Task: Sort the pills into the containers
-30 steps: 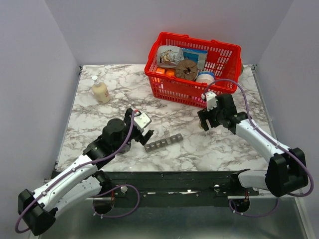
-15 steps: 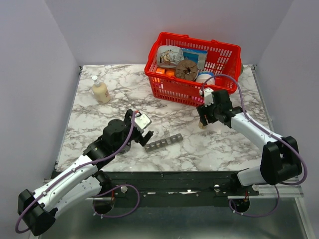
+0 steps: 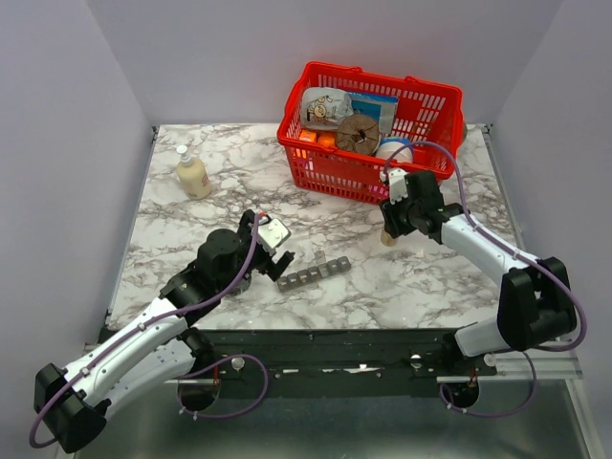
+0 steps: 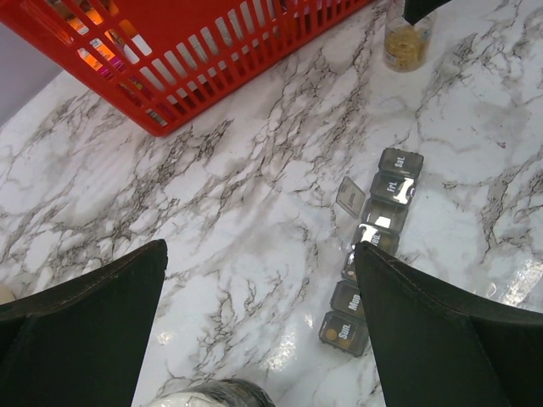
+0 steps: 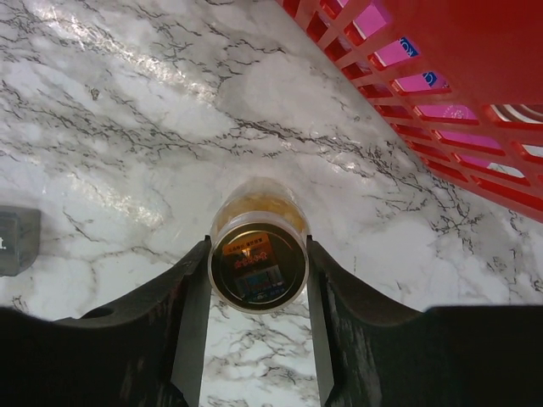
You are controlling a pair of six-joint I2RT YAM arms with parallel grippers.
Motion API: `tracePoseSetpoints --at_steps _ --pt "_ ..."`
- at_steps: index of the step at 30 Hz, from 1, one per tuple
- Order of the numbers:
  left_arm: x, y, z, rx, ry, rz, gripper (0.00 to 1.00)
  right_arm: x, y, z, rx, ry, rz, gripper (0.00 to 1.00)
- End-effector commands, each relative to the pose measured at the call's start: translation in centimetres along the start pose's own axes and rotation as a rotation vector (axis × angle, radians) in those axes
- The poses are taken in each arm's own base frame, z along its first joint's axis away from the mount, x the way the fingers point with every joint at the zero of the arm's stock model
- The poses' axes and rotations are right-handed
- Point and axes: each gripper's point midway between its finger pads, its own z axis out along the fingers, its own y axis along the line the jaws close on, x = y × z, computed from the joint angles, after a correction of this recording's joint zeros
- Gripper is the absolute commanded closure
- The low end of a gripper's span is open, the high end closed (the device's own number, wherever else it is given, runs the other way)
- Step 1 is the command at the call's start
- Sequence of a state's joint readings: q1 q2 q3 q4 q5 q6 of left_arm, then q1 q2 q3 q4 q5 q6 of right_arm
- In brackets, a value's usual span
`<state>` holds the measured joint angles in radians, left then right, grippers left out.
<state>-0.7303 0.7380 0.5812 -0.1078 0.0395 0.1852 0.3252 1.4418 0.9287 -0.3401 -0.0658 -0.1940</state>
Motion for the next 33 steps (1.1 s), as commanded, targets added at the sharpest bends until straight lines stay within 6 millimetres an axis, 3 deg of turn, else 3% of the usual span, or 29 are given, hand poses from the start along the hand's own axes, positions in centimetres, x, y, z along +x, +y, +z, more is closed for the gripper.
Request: tracePoseSetpoints --at_steps 1,3,7,8,9,10,11,15,18,24,33 --pt "-0.8 -0.9 -0.2 0.051 -0.034 -0.008 0.01 -0.7 1.1 -0.7 -0.075 -0.030 -0.029 0.77" --pt "-1.1 -1.4 -0.2 0.083 -0.053 -0.007 0.01 -1.4 2.1 -2.4 -0.127 -0.073 -0.056 0.82" --pt "-2.3 -4.5 -0.5 0.258 -0.145 0.028 0.01 -2.5 4.5 -6.2 -0.248 -0.169 -0.115 0.88" --pt "-4.6 -5.7 -0.9 0.332 -0.262 0.041 0.01 -2.6 5.0 -6.9 -0.278 -0.186 -0.123 0.89" --pt "-4.1 -6.7 -0.8 0.369 -0.291 0.031 0.01 -2.9 6.3 -8.5 -0.339 -0.225 -0.134 0.89" --pt "-4.8 -7.4 -1.0 0.399 -0.338 0.018 0.01 -2.9 6.9 -9.2 -0.373 -0.239 -0.134 0.90" --pt "-6.3 -7.7 -1.1 0.411 -0.418 0.039 0.01 -3.1 7.5 -10.0 -0.405 -0.255 -0.133 0.91" --pt "-7.6 -9.3 0.0 0.414 -0.454 0.096 0.01 -3.8 11.1 -14.3 -0.620 -0.310 -0.132 0.93" --pt "-8.9 -10.0 1.3 0.385 -0.482 0.132 0.01 -5.0 12.4 -16.6 -0.713 -0.353 -0.121 0.94" --pt "-10.2 -11.7 4.8 0.328 -0.455 0.187 0.01 -5.9 13.9 -18.7 -0.810 -0.393 -0.110 0.94" --pt "-8.6 -11.9 8.5 0.235 -0.300 0.149 0.04 -6.8 14.7 -20.3 -0.869 -0.444 -0.112 0.94"
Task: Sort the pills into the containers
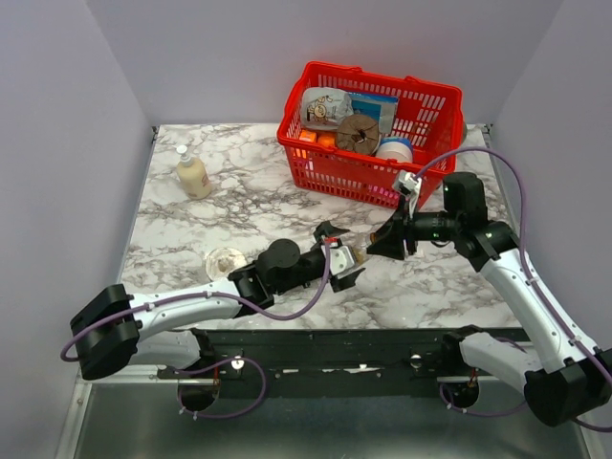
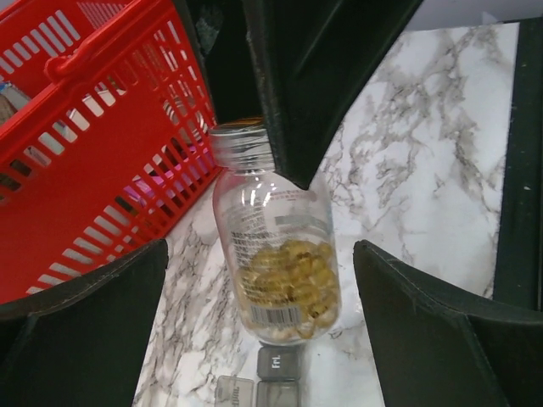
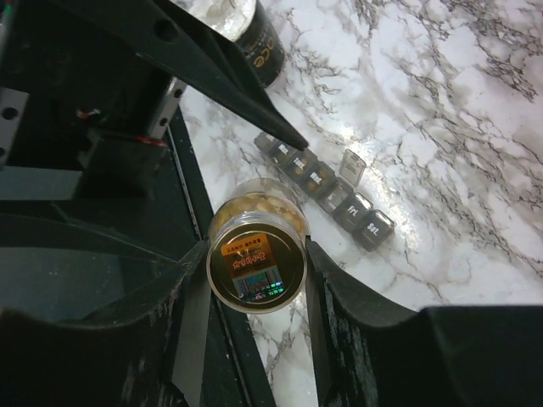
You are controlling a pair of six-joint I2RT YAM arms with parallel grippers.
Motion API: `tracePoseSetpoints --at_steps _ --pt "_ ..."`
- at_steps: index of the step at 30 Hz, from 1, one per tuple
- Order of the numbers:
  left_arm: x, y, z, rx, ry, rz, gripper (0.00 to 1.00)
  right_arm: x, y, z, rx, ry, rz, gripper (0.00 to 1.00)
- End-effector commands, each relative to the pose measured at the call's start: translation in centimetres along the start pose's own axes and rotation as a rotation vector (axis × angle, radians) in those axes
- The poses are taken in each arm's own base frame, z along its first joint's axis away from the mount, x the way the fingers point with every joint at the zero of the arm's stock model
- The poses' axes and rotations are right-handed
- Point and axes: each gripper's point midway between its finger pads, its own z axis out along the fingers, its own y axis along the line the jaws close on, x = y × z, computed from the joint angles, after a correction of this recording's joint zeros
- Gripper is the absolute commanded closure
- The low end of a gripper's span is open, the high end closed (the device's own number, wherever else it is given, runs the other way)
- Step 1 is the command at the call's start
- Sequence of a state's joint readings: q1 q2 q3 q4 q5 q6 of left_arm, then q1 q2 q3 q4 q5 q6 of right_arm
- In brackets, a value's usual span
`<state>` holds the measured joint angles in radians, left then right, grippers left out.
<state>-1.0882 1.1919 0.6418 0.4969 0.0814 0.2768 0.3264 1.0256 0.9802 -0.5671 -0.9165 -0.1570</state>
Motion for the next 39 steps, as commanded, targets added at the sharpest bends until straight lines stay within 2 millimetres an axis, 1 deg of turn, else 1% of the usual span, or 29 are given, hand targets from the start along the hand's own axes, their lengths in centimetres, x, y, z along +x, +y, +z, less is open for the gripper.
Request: tracePoseSetpoints --at_steps 1,2,3,7,8,10,11,13,14,15,16,17,19,20,21,22,23,25,28,30,31,32,33,34,35,36,37,38,39 --pt "-0.6 1.6 0.9 -0.086 0.020 0.002 0.06 -2.5 2.3 -0.6 -0.079 -0.071 -0.042 0.94" --pt "0.0 1.3 1.1 -0.075 0.043 0.000 0.12 -2.5 2.3 -0.6 -0.082 -0.073 -0.040 0.94" --pt "-0.2 1.3 1.2 -0.072 0.047 0.000 0.15 -2.6 2.3 -0.5 -0.082 -0.075 -0.042 0.94" --pt "0.8 0.7 1.5 -0.038 0.098 -0.007 0.25 -2.7 2.2 -0.5 -0.077 -0.082 -0.040 0.95" --pt "1.4 0.5 1.5 -0.030 0.126 -0.013 0.34 -2.7 2.3 -0.5 -0.080 -0.083 -0.038 0.95" --pt "1.2 -0.1 1.7 0.006 0.131 -0.021 0.51 -2.7 2.3 -0.5 -0.083 -0.084 -0.036 0.95" --pt "1.7 -0.7 1.7 0.034 0.153 -0.026 0.69 -2.6 2.3 -0.5 -0.083 -0.084 -0.038 0.95" --pt "1.3 -1.4 1.7 0.081 0.150 -0.033 0.84 -2.5 2.4 -0.5 -0.092 -0.083 -0.042 0.95" --pt "1.7 -1.8 1.4 0.109 0.171 -0.036 0.90 -2.4 2.6 -0.5 -0.103 -0.082 -0.065 0.95" --pt "1.5 -2.0 1.2 0.129 0.169 -0.038 0.91 -2.1 2.7 -0.5 -0.113 -0.071 -0.071 0.95" --pt "1.1 -3.3 0.9 0.214 0.148 -0.056 0.94 -1.9 3.4 -0.6 -0.146 -0.068 -0.093 0.95" --pt "1.3 -3.2 0.1 0.248 0.159 -0.077 0.98 -1.8 3.7 -0.6 -0.182 -0.068 -0.223 0.96" --pt "1.0 -3.8 -0.9 0.331 0.144 -0.118 0.99 -0.5 6.2 -1.4 -0.312 -0.031 -0.314 0.96" --pt "0.4 -5.0 -2.0 0.428 0.126 -0.146 1.00 -0.2 6.6 -1.4 -0.369 -0.051 -0.574 0.93" --pt "0.6 -4.4 -2.6 0.437 0.130 -0.166 1.00 0.8 8.2 -2.3 -0.426 -0.008 -0.575 0.90" --pt "0.4 -4.6 -3.2 0.470 0.123 -0.180 1.00 1.6 7.6 -1.9 -0.434 0.039 -0.617 0.87" --pt "-0.2 -5.3 -4.3 0.545 0.108 -0.208 1.00 2.0 8.0 -1.6 -0.467 0.058 -0.699 0.85" --pt "-0.1 -5.0 -5.3 0.571 0.113 -0.241 1.00 2.7 7.4 -1.2 -0.454 0.115 -0.743 0.85" --pt "0.3 -5.1 -6.0 0.576 0.149 -0.270 1.00 1.8 7.3 -0.4 -0.436 0.091 -0.739 0.87" --pt "1.1 -4.6 -5.8 0.528 0.185 -0.281 1.00 0.7 7.0 0.1 -0.405 0.082 -0.644 0.78" --pt "1.4 -4.3 -5.7 0.506 0.195 -0.283 1.00 0.5 6.8 0.2 -0.387 0.087 -0.612 0.70" --pt "1.5 -3.8 -5.6 0.474 0.197 -0.280 1.00 0.1 7.0 0.1 -0.371 0.092 -0.550 0.44" --pt "2.0 -3.5 -5.6 0.444 0.207 -0.279 1.00 -0.7 6.8 0.2 -0.351 0.075 -0.536 0.30" --pt "2.4 -2.7 -5.3 0.384 0.222 -0.284 1.00 -1.1 6.6 0.2 -0.320 0.074 -0.506 0.22" --pt "2.0 -2.2 -5.3 0.351 0.206 -0.278 1.00 -1.5 6.9 0.0 -0.305 0.067 -0.442 0.13" --pt "2.3 -1.9 -5.3 0.323 0.210 -0.287 1.00 -2.0 6.9 0.0 -0.296 0.050 -0.430 0.07" --pt "2.4 -1.3 -5.2 0.274 0.215 -0.298 1.00 -2.4 6.1 0.0 -0.244 0.050 -0.392 0.02" --pt "2.0 -0.9 -5.1 0.250 0.200 -0.297 1.00 -2.7 6.1 0.0 -0.223 0.041 -0.282 0.00" --pt "2.2 -1.1 -5.1 0.235 0.205 -0.300 1.00 -2.9 6.0 0.0 -0.220 0.025 -0.267 0.00"
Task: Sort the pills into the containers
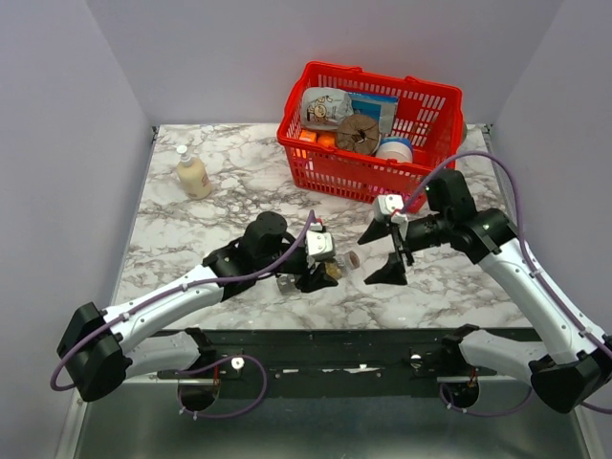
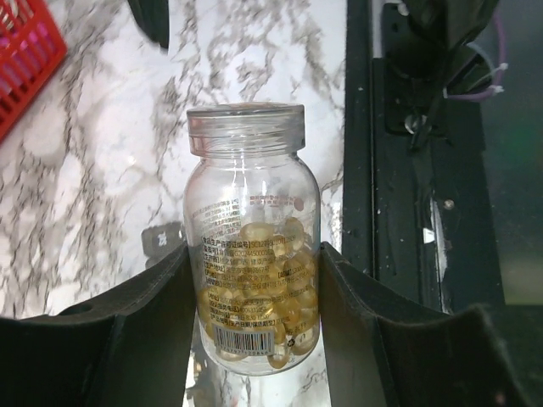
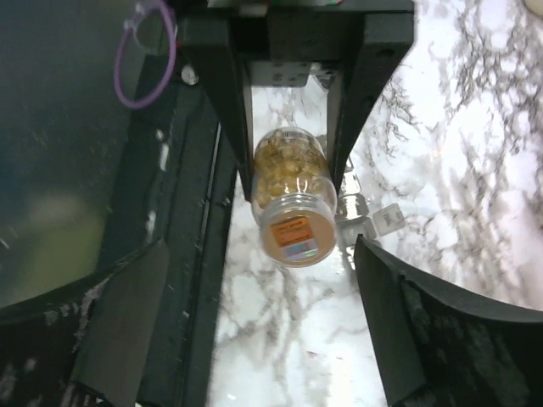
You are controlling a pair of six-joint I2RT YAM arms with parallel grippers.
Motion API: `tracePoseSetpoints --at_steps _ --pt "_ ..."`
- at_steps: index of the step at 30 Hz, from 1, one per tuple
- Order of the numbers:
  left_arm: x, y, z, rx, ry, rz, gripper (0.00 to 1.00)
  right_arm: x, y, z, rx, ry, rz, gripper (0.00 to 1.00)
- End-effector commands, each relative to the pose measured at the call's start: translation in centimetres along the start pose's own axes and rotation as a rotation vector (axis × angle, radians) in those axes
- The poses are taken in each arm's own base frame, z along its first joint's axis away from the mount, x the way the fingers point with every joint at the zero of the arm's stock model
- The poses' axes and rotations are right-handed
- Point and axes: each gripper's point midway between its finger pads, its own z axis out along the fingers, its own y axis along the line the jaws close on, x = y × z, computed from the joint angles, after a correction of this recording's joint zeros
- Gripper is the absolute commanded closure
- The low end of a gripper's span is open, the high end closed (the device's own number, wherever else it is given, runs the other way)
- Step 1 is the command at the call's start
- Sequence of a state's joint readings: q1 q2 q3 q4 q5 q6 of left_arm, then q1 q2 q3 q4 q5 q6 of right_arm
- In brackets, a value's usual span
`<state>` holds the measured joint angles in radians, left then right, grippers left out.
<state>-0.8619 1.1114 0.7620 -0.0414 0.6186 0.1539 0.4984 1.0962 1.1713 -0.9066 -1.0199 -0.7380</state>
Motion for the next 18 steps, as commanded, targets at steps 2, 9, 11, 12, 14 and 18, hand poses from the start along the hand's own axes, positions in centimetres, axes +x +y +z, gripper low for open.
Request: tracePoseSetpoints --at_steps 2,9,11,12,14,18 --pt "-1.3 2.1 -0.7 -0.199 -0.060 -0.016 1.00 -2.3 -1.6 -0.8 0.133 -0.102 0.348 0.00" --pt "-1.9 2.6 0.2 -0.288 -0.084 -0.010 1.00 1.4 -5.4 1.1 0.282 -0.105 0.709 0.00" --pt "-1.8 2.7 0.5 -0.299 -0.079 -0.008 1.00 1.3 -5.1 1.7 0.228 -0.111 0.753 0.01" --pt "-2.0 2.9 0.5 -0.310 -0.078 -0.006 1.00 1.0 -5.1 1.8 0.222 -0.117 0.763 0.01" --pt "-1.8 3.1 0.7 -0.315 -0.068 -0.006 1.00 1.1 -5.2 1.9 0.212 -0.113 0.779 0.07" --pt "-1.6 3.4 0.8 -0.322 -0.057 -0.001 1.00 1.1 -5.1 2.1 0.195 -0.115 0.781 0.30"
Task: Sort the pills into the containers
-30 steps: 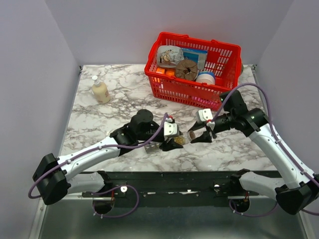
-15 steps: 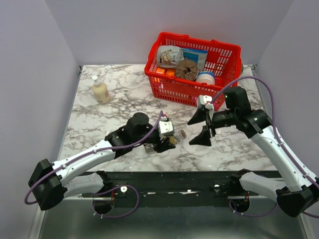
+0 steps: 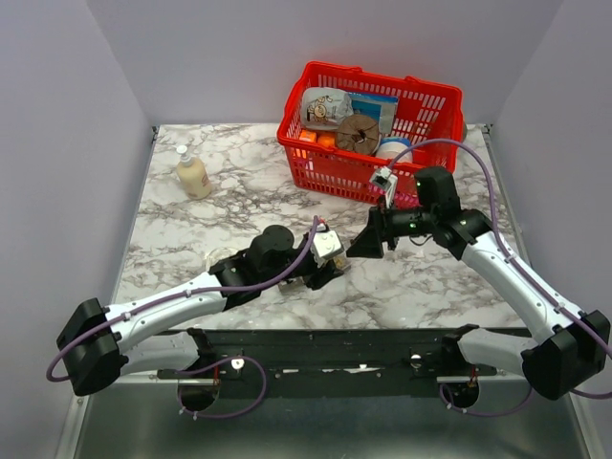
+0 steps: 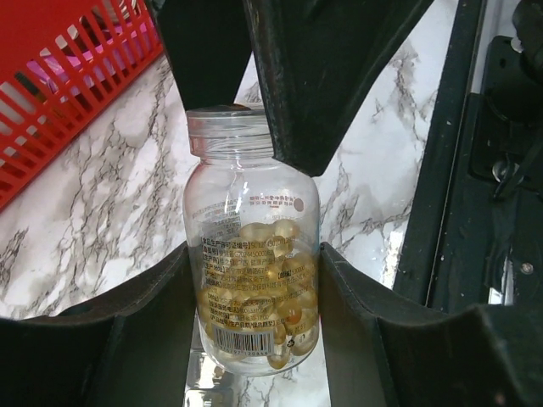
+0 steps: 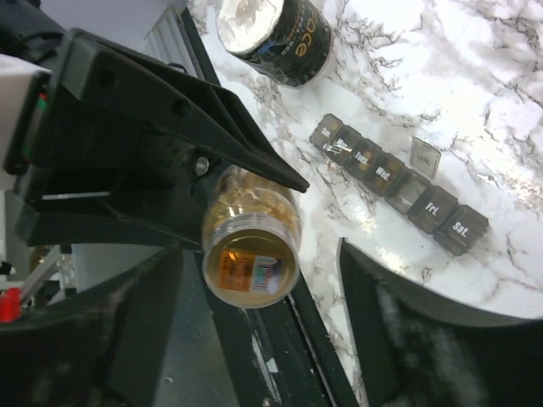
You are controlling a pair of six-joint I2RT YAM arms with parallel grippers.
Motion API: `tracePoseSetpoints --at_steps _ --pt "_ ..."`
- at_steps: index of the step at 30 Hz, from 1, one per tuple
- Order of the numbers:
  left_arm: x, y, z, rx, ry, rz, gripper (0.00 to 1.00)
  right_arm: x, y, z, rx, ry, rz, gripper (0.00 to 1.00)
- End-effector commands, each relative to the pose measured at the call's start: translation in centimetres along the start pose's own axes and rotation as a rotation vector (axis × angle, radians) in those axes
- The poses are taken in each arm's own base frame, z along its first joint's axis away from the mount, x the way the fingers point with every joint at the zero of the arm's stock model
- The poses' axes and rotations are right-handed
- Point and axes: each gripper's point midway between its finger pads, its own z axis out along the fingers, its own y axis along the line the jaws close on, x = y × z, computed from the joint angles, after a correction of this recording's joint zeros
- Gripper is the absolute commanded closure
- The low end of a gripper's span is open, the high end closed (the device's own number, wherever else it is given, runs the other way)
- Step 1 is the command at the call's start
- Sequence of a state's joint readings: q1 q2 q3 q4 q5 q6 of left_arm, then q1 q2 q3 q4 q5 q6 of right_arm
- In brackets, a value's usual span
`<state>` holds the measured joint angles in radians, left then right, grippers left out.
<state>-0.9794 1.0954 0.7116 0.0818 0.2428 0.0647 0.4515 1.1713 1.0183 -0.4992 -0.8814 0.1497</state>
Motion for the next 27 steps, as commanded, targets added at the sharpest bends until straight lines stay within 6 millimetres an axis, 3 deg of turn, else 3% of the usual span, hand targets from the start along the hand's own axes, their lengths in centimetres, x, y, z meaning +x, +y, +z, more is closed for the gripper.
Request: tracePoseSetpoints --at_steps 1,5,11,14,15,17,20,22,25,26,27 --pt "-1.4 0.9 0.4 -0.048 -0.035 0.013 1.00 -1.0 0.6 0.1 -0.023 -0.029 0.026 0.36" --pt "-1.3 0.9 0.5 -0.043 -0.026 0.017 1.00 -0.8 1.1 0.0 -0.059 -0.014 0.009 0.75" --pt "-1.5 0.6 0.0 -0.023 -0.027 0.027 1.00 -1.1 2.4 -0.2 -0.132 0.007 -0.058 0.83" --pt "-1.2 -1.1 -0.9 0.107 -0.021 0.063 1.00 -0.3 4.5 -0.5 -0.235 0.062 -0.285 0.88" --pt "-1.2 -2.5 -1.3 0.197 -0.027 0.079 1.00 2.0 5.1 -1.1 -0.313 0.120 -0.448 0.89" --pt "-0.7 -3.2 -2.3 0.266 -0.021 0.118 1.00 4.1 7.2 -1.7 -0.460 0.145 -0.680 0.90" --pt "0.1 -4.7 -3.3 0.381 0.004 0.119 1.00 5.8 6.0 -0.7 -0.429 0.189 -0.937 0.90" --pt "0.1 -5.2 -3.4 0.423 0.016 0.105 1.00 5.9 4.9 -0.2 -0.387 0.181 -1.007 0.89" --pt "0.9 -4.9 -2.9 0.404 0.045 0.069 1.00 4.8 5.1 0.0 -0.370 0.184 -0.934 0.75" --pt "0.7 -3.8 -2.5 0.340 0.043 0.061 1.00 4.6 5.3 0.0 -0.369 0.187 -0.890 0.49" --pt "0.7 -3.5 -2.3 0.314 0.040 0.053 1.00 4.6 5.7 -0.2 -0.367 0.201 -0.817 0.33"
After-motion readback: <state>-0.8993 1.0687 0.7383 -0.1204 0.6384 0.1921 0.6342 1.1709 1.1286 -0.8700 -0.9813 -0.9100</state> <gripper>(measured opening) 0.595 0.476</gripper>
